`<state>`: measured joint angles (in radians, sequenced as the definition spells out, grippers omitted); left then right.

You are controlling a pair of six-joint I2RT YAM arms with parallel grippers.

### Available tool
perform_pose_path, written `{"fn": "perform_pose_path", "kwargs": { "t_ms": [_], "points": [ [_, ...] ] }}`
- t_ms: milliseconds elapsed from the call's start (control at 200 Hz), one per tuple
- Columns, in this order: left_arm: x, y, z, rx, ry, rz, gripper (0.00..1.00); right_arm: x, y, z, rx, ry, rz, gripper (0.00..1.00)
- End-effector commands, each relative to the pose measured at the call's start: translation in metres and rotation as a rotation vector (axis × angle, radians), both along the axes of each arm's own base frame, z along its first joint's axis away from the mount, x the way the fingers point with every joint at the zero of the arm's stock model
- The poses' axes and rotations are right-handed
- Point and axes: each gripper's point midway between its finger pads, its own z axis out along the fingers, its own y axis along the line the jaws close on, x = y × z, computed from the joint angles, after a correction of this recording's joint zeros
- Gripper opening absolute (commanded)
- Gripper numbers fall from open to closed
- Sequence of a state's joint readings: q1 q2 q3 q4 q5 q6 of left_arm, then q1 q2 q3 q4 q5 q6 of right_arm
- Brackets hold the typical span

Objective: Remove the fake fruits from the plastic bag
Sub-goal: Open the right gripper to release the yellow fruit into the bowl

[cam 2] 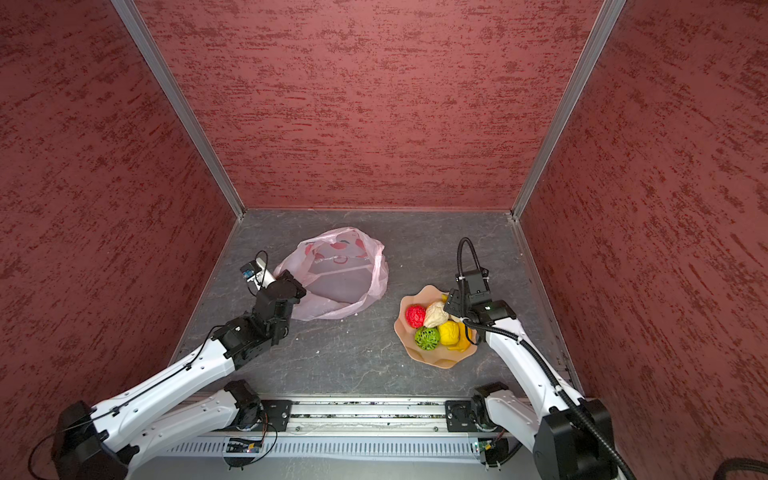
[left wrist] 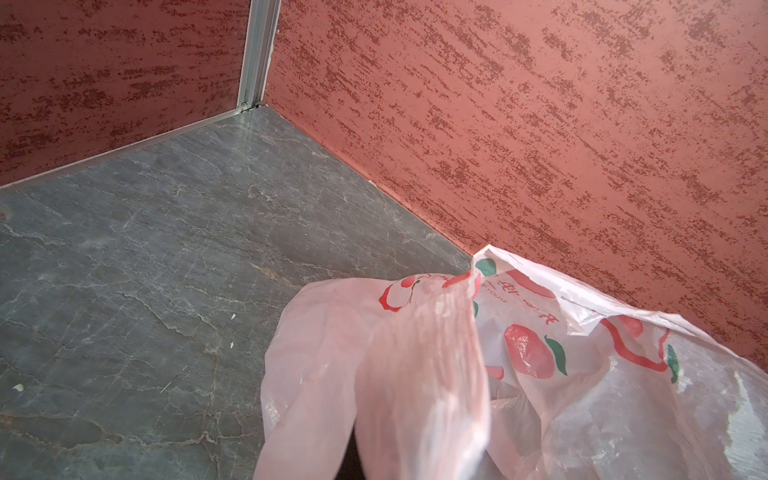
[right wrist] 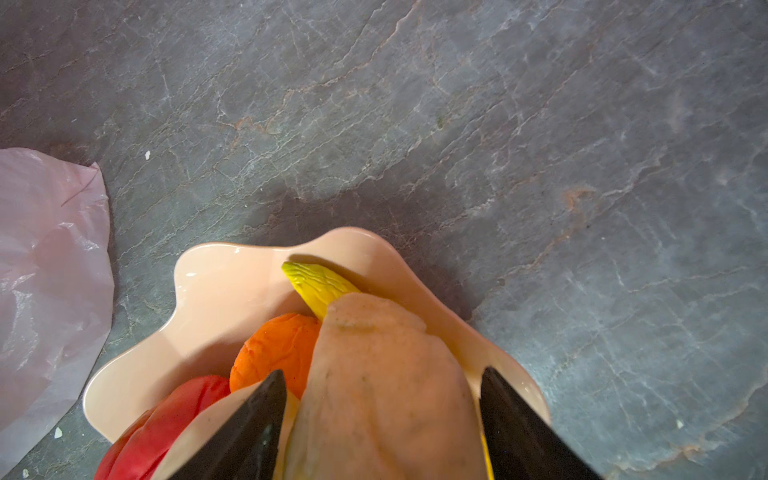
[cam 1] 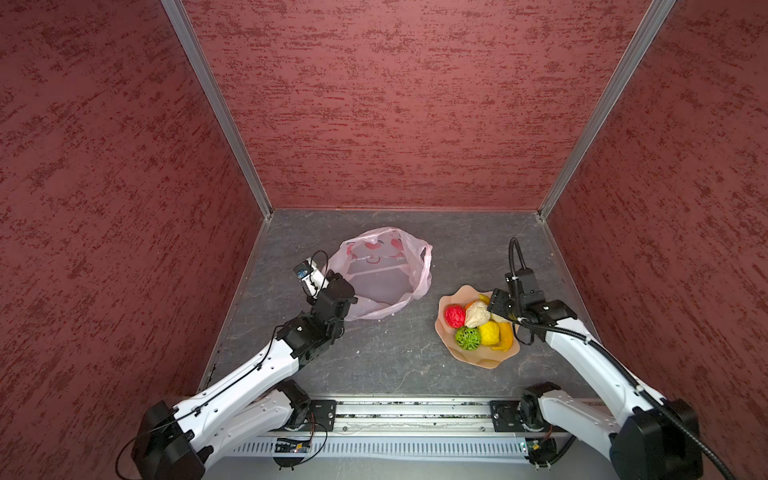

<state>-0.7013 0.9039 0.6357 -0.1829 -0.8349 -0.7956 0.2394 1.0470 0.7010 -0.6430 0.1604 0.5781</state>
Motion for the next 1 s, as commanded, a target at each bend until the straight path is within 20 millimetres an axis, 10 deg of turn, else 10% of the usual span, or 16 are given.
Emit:
{"fn": "perform_pose_path", "kwargs": {
  "t_ms": [0, 992],
  "points": [
    [-0.001, 0.001, 0.003, 0.003, -0.007, -0.003, 0.0, -0.002, 0.0, 0.004, 0.022, -0.007, -0.015, 0.75],
    [0.012, -0.002, -0.008, -0.004, 0.014, -0.025, 0.0, 0.004, -0.01, 0.052, -0.016, -0.115, -0.038, 0.81]
  ]
}}
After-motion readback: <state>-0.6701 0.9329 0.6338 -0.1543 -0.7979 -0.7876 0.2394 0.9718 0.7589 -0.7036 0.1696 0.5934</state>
